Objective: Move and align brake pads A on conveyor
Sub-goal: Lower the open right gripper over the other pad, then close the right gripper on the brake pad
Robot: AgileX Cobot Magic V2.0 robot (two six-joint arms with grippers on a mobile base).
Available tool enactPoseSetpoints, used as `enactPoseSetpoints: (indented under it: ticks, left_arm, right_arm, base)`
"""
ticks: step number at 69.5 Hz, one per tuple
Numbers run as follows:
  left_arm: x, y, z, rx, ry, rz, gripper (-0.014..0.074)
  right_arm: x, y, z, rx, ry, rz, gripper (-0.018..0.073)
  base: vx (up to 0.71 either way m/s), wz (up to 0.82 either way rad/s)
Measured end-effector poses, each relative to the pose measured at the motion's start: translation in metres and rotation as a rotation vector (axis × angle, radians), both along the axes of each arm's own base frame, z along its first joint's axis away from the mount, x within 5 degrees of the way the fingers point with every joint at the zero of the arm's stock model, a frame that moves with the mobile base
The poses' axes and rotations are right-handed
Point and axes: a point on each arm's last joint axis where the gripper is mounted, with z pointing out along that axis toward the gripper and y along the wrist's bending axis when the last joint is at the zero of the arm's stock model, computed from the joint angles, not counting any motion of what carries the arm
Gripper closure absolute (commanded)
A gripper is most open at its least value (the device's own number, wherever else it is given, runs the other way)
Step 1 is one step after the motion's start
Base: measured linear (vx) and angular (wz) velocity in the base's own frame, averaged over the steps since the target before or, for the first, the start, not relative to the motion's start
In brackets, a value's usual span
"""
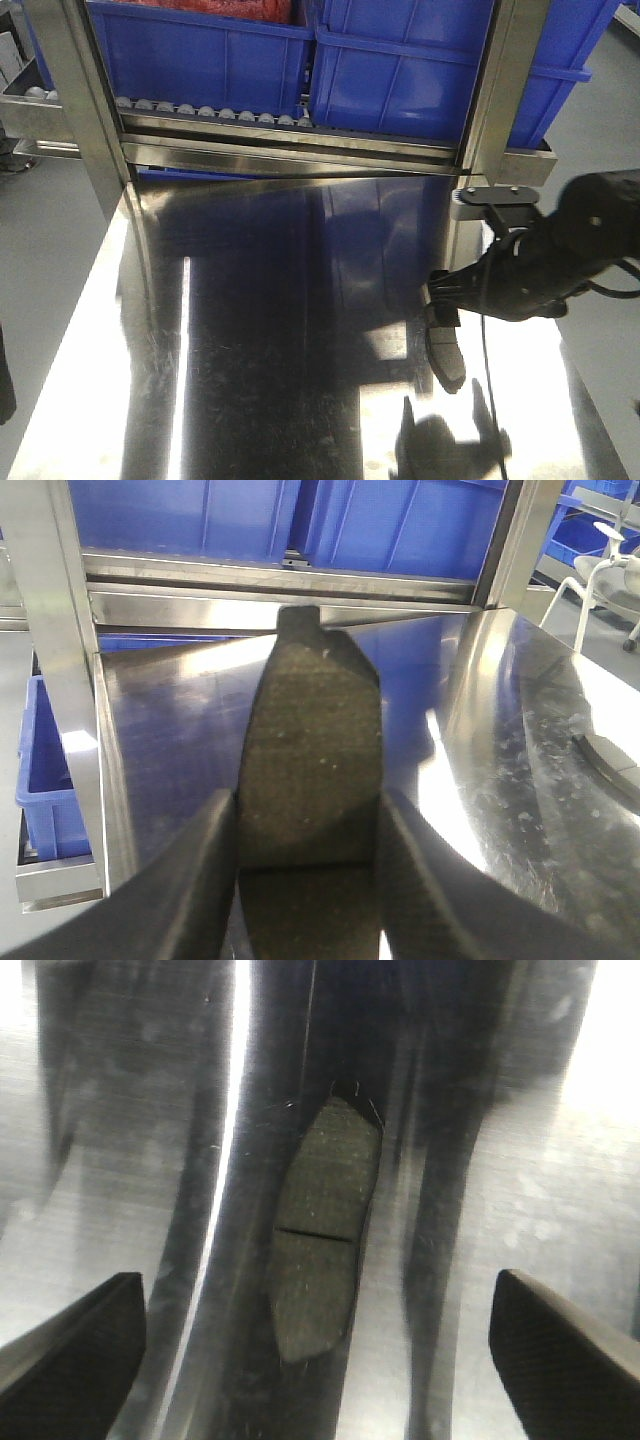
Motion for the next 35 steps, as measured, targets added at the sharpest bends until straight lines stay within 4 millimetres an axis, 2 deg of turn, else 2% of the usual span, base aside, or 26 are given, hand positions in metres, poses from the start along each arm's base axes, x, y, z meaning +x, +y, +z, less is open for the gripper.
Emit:
enactPoseSetpoints:
  ticks: [12,24,35]
  left_arm:
    - [0.0,0.0,0.0,0.0,0.0,0.0,0.0524]
    - [0.0,0.0,0.0,0.0,0.0,0.0,0.0524]
    - [0.0,0.0,0.0,0.0,0.0,0.0,0.0524]
  right_arm:
    - [0.021,0.006,-0.026,-0.02,0.075,0.001,-0.0062]
    - [0.028,0.008,-0.048,-0.037,0.135,0.001,-0.0031]
    - [0.029,0.008,-0.061,-0.048,0.17,0.001,-0.0027]
  base:
    - [0.0,0.0]
    - [0.0,0.0]
    - [0.0,0.0]
